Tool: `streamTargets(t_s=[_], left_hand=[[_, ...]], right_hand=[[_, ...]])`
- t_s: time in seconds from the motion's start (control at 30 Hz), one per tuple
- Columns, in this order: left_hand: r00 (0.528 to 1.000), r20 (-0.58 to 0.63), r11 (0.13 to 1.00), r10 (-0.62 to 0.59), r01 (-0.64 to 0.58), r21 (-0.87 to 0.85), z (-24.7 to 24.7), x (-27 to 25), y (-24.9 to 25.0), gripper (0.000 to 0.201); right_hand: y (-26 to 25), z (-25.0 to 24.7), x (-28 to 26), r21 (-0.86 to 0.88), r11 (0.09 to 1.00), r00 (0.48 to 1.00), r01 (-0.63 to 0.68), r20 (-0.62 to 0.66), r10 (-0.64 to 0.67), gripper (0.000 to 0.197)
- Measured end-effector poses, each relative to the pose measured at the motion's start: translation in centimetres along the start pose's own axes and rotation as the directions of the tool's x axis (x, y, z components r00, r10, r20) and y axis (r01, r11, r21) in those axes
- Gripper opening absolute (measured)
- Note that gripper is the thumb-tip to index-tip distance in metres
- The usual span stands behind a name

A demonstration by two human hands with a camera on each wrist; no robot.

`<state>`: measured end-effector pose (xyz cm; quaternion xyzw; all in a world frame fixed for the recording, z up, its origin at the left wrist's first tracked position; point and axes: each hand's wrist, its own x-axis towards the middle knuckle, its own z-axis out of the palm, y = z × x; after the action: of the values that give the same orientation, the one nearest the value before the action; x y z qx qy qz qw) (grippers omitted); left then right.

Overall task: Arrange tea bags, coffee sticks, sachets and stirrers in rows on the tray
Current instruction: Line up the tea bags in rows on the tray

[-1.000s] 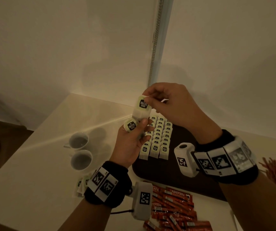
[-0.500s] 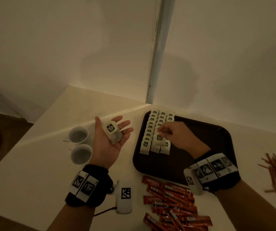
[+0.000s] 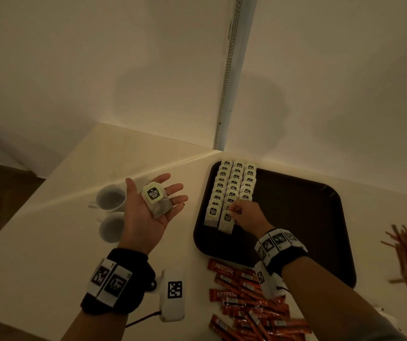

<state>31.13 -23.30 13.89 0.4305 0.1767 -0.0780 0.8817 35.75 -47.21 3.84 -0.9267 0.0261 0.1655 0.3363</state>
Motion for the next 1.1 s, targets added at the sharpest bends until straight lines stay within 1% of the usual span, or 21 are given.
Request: streamTargets(t_s=[0.17, 0.23, 0.3, 0.33, 0.37, 0.43, 0.5, 0.57, 0.6, 0.67, 0.73, 0.8, 0.83, 0.9, 0.93, 0.97, 1.1], left_hand=[[1.000, 0.003, 1.000, 0.012, -0.012, 0.021, -0.3, 0.1, 0.0, 0.075], [1.000, 0.023, 0.999, 0.004, -0.005, 0.040, -0.3, 0.0, 0.0, 0.075], [0.999, 0.051, 0.996, -0.008, 0.003, 0.088, -0.2, 0.0, 0.0, 0.077], [0.998, 0.068, 0.992, -0.011, 0.003, 0.122, -0.1, 0.1, 0.0, 0.079], [0.996, 0.090, 0.987, -0.011, -0.004, 0.161, 0.0, 0.1, 0.0, 0.082], [0.991, 0.130, 0.967, -0.004, -0.030, 0.254, 0.7, 0.2, 0.1, 0.085], [0.988, 0.153, 0.938, 0.036, -0.086, 0.337, 1.7, 0.4, 0.1, 0.079], [0.980, 0.170, 0.913, 0.105, -0.163, 0.375, 2.9, 0.4, 0.5, 0.070], [0.973, 0.190, 0.904, 0.128, -0.194, 0.380, 3.4, 0.3, 0.8, 0.068], [0.958, 0.239, 0.900, 0.158, -0.239, 0.363, 4.4, 0.2, 1.5, 0.066], [0.942, 0.276, 0.912, 0.193, -0.275, 0.303, 4.9, 0.1, 2.2, 0.065], [0.910, 0.320, 0.909, 0.265, -0.346, 0.231, 5.0, 0.0, 2.5, 0.062], [0.887, 0.340, 0.895, 0.313, -0.395, 0.207, 5.1, -0.1, 2.6, 0.056], [0.856, 0.344, 0.855, 0.387, -0.472, 0.213, 5.3, -0.4, 2.5, 0.035], [0.851, 0.337, 0.845, 0.404, -0.488, 0.220, 5.5, -0.5, 2.4, 0.025], [0.849, 0.330, 0.841, 0.413, -0.494, 0.219, 5.8, -0.6, 2.3, 0.021], [0.833, 0.368, 0.856, 0.414, -0.494, 0.154, 6.7, -1.0, 1.9, 0.022]], right_hand=[[0.5, 0.6, 1.0, -0.013, 1.000, 1.000, 0.003, -0.023, -0.004, 0.011], [0.4, 0.5, 1.1, -0.016, 1.000, 0.999, -0.001, -0.040, 0.000, 0.010], [-0.8, 0.1, 0.9, -0.013, 0.999, 0.992, 0.033, -0.117, -0.034, 0.011], [-2.0, -0.4, 0.6, 0.029, 0.996, 0.982, 0.086, -0.170, -0.080, 0.012], [-3.7, -1.0, 0.1, 0.097, 0.980, 0.966, 0.171, -0.212, -0.148, 0.012], [-8.0, -2.6, -1.6, 0.212, 0.896, 0.911, 0.390, -0.234, -0.341, 0.010], [-11.8, -4.2, -3.4, 0.246, 0.804, 0.841, 0.541, -0.161, -0.516, 0.011], [-14.3, -5.1, -4.5, 0.205, 0.752, 0.778, 0.627, -0.119, -0.616, 0.017], [-15.1, -5.5, -4.7, 0.186, 0.736, 0.758, 0.652, -0.133, -0.638, 0.017], [-16.2, -6.6, -5.0, 0.176, 0.721, 0.742, 0.670, -0.177, -0.647, 0.013], [-17.1, -8.0, -5.3, 0.158, 0.708, 0.724, 0.688, -0.218, -0.655, 0.011], [-17.9, -9.6, -5.7, 0.146, 0.684, 0.695, 0.715, -0.264, -0.669, 0.012], [-18.3, -10.5, -6.0, 0.146, 0.673, 0.683, 0.725, -0.280, -0.675, 0.012], [-19.0, -11.9, -6.5, 0.131, 0.654, 0.659, 0.745, -0.296, -0.691, 0.013], [-19.3, -12.4, -6.8, 0.116, 0.647, 0.647, 0.754, -0.298, -0.702, 0.012], [-19.6, -12.9, -7.0, 0.092, 0.642, 0.636, 0.761, -0.295, -0.713, 0.011], [-20.6, -13.8, -8.1, -0.023, 0.633, 0.601, 0.774, -0.290, -0.745, 0.007]])
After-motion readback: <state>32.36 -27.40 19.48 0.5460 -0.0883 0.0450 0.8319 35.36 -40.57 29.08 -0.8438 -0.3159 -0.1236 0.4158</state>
